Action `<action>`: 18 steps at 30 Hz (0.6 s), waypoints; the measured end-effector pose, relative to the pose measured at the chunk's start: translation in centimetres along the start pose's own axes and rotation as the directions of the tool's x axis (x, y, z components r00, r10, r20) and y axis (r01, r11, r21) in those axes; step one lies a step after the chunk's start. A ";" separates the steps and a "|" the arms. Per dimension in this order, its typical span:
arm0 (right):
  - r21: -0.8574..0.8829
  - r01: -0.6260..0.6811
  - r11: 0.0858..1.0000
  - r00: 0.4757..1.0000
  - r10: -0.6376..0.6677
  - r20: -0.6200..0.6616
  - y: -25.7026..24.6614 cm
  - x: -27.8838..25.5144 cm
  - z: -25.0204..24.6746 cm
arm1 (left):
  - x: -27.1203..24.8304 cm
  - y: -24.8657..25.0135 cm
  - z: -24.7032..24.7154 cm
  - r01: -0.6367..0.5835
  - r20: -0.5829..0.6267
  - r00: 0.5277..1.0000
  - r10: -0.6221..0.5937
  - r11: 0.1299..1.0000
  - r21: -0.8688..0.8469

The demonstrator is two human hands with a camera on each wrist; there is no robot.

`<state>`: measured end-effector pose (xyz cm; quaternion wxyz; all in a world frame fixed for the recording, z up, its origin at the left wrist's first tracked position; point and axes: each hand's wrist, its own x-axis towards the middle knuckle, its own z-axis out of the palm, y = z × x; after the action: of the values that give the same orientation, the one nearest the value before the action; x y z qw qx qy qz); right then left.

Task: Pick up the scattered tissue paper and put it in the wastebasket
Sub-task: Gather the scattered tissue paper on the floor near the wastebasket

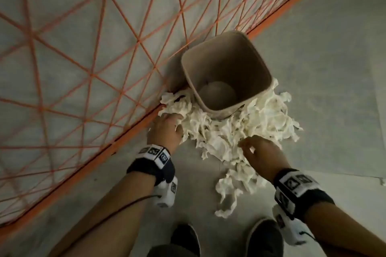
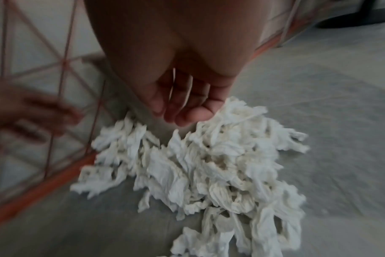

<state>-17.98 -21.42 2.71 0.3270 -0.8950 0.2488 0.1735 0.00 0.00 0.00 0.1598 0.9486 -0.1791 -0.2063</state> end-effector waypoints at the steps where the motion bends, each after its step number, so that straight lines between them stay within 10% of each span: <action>1: -0.071 0.087 0.994 0.996 -0.087 0.011 -0.2 0.9 1.3 | 1.4 -0.3 1.2 -0.030 -0.001 1.000 0.030 0.999 0.027; 7: -0.250 0.455 0.855 0.888 -0.457 0.051 -2.4 6.9 8.6 | 7.0 -3.9 6.7 -0.117 -0.039 0.992 0.123 0.984 0.137; 18: -0.285 0.245 0.927 0.969 -0.245 0.037 -6.0 13.6 12.7 | 0.9 -5.8 2.4 -0.256 -0.453 0.887 0.092 0.913 -0.317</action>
<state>-5.39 -13.43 -9.92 0.2126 -0.9569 0.1072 0.1661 1.23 4.22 -4.57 0.3881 0.9031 -0.1836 -0.0074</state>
